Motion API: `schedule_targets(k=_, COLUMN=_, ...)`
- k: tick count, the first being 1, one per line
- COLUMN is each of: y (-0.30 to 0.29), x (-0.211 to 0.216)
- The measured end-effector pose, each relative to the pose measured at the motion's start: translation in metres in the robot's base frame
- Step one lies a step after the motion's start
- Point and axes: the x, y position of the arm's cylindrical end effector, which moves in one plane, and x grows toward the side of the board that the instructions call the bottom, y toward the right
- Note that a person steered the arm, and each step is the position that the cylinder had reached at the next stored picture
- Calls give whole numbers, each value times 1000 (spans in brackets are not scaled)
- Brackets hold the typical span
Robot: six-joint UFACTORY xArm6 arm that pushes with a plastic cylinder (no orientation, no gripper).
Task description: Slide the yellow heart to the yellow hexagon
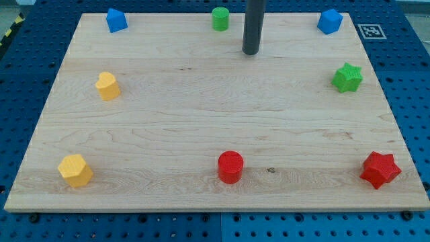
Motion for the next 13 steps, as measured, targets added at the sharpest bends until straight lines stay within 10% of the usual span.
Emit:
schedule_targets(k=2, y=-19, x=7)
schedule_targets(k=5, y=-230, x=62)
schedule_targets(k=13, y=-272, x=112)
